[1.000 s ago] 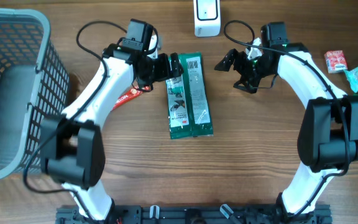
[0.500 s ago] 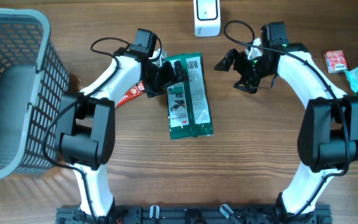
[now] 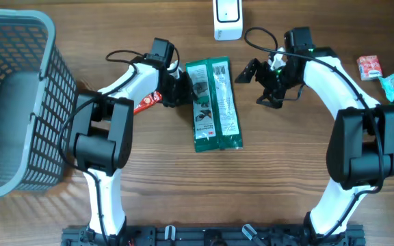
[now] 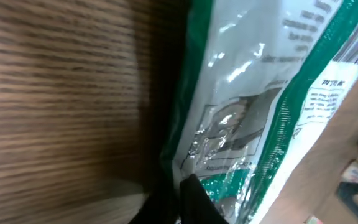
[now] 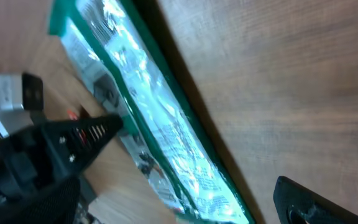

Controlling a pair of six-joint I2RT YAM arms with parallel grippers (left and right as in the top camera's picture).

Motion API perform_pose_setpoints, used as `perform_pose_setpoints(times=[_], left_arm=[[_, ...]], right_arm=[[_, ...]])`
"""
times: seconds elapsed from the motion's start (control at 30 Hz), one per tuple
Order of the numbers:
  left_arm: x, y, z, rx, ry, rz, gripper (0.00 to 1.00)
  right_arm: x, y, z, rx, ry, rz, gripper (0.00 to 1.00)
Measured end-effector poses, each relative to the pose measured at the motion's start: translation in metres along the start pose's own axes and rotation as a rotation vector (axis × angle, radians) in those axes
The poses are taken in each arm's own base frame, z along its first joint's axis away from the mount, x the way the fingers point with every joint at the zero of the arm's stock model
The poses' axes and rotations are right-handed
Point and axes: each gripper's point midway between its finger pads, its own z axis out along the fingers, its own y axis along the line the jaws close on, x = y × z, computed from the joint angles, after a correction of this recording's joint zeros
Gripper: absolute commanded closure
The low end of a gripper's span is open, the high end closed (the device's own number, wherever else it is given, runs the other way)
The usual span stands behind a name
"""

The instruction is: Scan the item barcode

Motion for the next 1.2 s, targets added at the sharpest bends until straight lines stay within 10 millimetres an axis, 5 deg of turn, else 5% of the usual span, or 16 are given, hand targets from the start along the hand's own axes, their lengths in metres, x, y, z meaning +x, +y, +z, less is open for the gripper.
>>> perform_pose_setpoints(times=[0.4,0.8,1.2], left_arm=[[-0.011,-0.019,-0.001,0.101,-0.026,0.042,0.96],[-0.026,-0.027,-0.025,0.275,-0.004,0.019,0.96],[-0.022,-0.034,-0.027,0.313,0.025,-0.010,0.96]], right_arm=[[0.011,-0.005,0.001,0.016,0.041,0.027,0.00],[-0.008,0.004,0.036,-0.263,-0.106,-0.368,0.00],[0.000,0.010,0.049,-0.441,-0.031,-0.352,0.00]])
